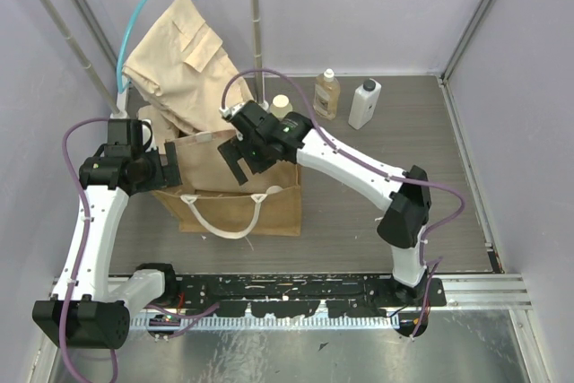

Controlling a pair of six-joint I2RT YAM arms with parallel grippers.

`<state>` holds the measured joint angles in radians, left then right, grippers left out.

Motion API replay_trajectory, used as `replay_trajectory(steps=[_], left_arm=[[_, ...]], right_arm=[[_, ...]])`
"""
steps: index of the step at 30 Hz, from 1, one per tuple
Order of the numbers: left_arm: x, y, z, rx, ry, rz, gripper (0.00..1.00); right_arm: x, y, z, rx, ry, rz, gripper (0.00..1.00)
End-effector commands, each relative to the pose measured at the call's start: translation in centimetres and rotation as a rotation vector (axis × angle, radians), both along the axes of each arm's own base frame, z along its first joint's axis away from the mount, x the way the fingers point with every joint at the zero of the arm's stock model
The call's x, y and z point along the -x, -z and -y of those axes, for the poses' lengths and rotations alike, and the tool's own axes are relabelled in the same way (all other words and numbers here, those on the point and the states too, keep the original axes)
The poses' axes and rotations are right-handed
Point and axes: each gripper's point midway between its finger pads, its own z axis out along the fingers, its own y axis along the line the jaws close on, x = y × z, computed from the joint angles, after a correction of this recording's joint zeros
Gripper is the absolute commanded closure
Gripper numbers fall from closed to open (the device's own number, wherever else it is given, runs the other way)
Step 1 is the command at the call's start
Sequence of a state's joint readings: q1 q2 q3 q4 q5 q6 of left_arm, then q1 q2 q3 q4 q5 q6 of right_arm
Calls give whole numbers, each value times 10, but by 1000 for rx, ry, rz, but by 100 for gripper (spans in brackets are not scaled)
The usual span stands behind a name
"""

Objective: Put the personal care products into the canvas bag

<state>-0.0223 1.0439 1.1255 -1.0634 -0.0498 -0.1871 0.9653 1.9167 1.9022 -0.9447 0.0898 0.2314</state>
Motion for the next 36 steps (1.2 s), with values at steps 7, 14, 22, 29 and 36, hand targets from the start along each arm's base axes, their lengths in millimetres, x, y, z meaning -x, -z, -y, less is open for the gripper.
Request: replay_trajectory(steps=[7, 14, 22, 29, 36], left_arm=[[5, 3, 0, -1, 8, -18, 2], [5, 2, -1, -4, 2, -11, 2], [5, -9, 1, 9, -2, 54, 2], [-1, -15, -7, -30, -24, 98, 2], [-10, -28, -2, 5, -29, 137, 2]], right_arm=[[-25, -187, 47, -313, 74, 326, 0], [-113, -195, 109, -340, 262, 386, 0], [-206, -108, 122, -257, 359, 331, 0], [-250, -68, 122, -251, 332, 329, 0], [-267, -22, 114, -281, 290, 254, 0]])
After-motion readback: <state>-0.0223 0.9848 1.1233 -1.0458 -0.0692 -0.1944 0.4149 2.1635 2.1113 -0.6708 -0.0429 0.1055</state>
